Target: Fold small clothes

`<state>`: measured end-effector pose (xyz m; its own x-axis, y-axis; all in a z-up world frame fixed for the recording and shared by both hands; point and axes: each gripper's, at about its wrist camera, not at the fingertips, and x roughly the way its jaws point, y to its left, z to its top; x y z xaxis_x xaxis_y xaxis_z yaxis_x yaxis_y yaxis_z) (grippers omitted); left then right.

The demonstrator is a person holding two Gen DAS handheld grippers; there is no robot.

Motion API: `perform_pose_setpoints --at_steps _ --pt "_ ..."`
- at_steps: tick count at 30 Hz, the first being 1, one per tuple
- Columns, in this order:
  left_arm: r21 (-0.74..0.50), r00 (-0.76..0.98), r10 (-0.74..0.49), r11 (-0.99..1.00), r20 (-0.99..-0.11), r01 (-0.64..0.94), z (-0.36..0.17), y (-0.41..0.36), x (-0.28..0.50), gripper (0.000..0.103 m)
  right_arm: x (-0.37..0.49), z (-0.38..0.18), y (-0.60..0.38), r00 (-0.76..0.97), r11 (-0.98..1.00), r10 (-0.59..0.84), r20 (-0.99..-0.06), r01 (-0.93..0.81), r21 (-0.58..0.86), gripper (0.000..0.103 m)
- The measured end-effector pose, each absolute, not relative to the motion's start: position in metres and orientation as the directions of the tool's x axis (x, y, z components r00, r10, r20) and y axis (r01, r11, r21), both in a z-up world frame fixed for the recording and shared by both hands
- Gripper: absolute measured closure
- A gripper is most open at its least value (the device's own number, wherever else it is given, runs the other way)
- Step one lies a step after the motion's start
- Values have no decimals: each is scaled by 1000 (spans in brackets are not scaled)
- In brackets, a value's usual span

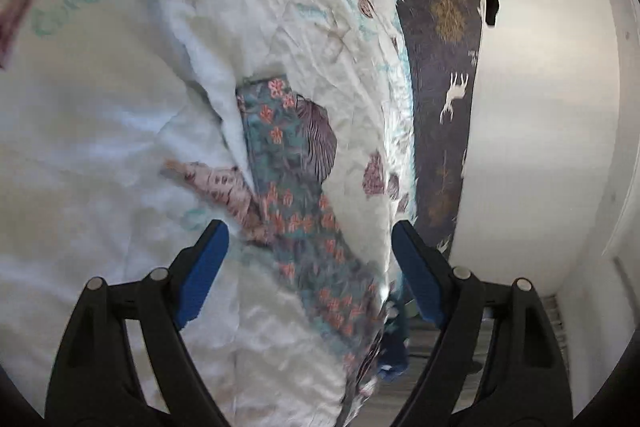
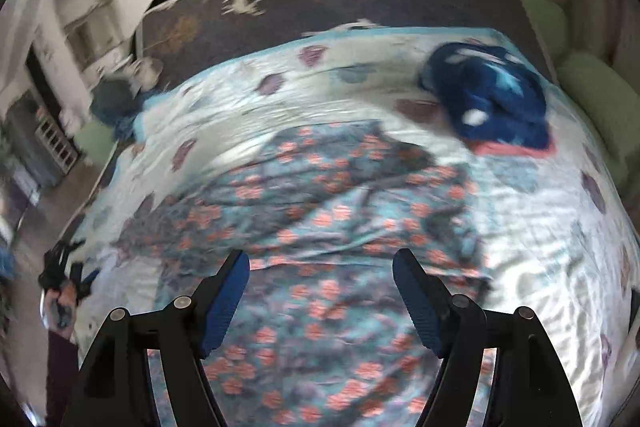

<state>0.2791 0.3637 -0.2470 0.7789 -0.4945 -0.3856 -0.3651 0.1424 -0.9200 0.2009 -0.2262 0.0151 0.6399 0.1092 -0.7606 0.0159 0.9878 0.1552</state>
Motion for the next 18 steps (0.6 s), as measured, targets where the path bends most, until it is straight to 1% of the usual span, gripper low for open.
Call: perform_pose_setpoints --at_steps 3,6,7,9,14,16,18 --pt "-924 772 -519 115 -368 -364 -257 354 303 20 216 15 -192 626 990 135 -768 -51 133 27" --pt "-932 780 -529 63 -334 -356 -267 353 322 20 227 10 -167 596 980 198 -778 -102 172 27" --pt "-938 792 -525 35 -310 -344 -269 355 326 20 231 9 -160 582 975 221 -783 -119 187 27" --pt "-943 811 -513 -11 -280 -332 -274 360 330 20 235 6 -152 572 974 227 -788 -131 186 27" --pt "-934 803 -513 -4 -304 -356 -281 361 344 20 245 3 -143 571 978 209 -794 -129 164 27" --pt "-922 793 -506 15 -340 -386 -281 362 349 20 251 -1 -140 562 977 213 -800 -128 170 27" --pt "-922 826 -464 -51 -319 -385 -287 369 351 20 256 -4 -136 550 975 222 -805 -135 177 27"
